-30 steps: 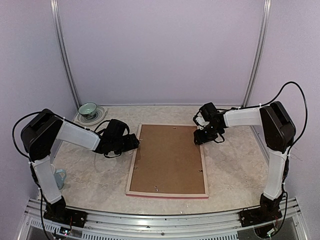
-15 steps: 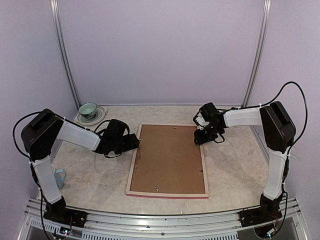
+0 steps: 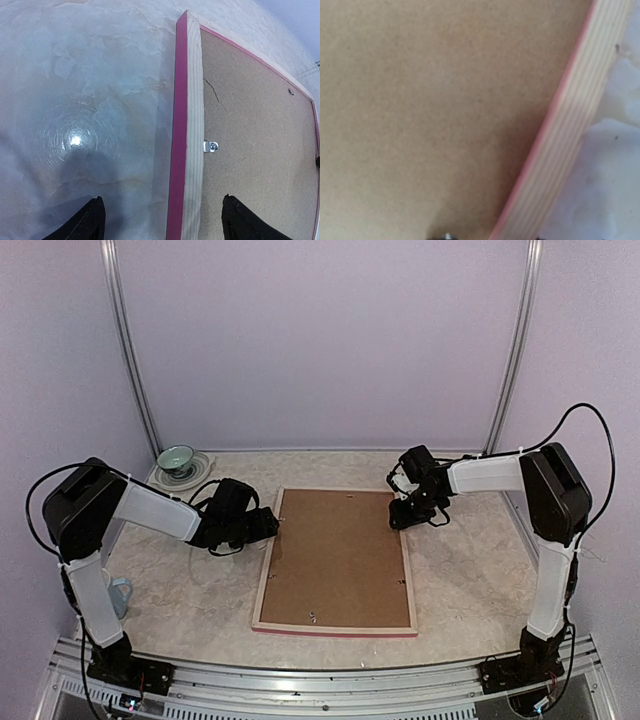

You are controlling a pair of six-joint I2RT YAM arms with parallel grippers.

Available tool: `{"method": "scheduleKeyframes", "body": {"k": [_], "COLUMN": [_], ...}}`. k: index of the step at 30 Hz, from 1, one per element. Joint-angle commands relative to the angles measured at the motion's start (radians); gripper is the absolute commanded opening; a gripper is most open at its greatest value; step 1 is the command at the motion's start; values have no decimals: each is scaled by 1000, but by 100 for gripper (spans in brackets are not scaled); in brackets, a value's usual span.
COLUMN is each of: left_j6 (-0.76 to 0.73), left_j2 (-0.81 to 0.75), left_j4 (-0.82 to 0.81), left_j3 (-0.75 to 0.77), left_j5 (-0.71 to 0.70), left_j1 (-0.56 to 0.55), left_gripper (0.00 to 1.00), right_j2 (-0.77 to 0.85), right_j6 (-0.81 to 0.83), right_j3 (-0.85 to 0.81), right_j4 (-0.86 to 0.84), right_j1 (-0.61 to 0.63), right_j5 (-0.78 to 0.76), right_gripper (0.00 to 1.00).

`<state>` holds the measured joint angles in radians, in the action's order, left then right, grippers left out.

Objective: Put the photo into the frame
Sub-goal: Press the fastener onto the backboard.

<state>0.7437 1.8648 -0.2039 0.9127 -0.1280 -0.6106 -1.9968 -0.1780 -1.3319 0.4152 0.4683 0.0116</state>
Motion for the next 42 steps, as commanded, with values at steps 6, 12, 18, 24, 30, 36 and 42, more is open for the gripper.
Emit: {"method": "scheduleKeyframes", "body": {"k": [6,12,18,24,30,36,42], "left_j6": [9,7,8,8,8,8,9], "left_j2": [23,23,23,19,20,19,21], "left_j4": [13,14,16,15,15,13,9], "left_j3": [-21,-20,-18,-18,-17,-18,-21], "left_j5": [10,11,14,15,16,18,19], "left_j1": [-2,0,2,3,3,3,3], "left_gripper": [79,79,79,79,79,79,79], "right_j2": [-20,-20,-25,-31,-34,-32,-36], "right_j6": [2,6,10,19,25,27,27], "right_j3": [33,26,16,-4,-24,-38,-52], "right_j4": [101,111,119,141,159,163,163], "right_j1": [-17,-17,-19,-19,-19,-19,-19], "right_j5": [-57,-69,-72,-94,-108,-115,-74], "right_gripper": [36,36,36,34,31,26,36]}}
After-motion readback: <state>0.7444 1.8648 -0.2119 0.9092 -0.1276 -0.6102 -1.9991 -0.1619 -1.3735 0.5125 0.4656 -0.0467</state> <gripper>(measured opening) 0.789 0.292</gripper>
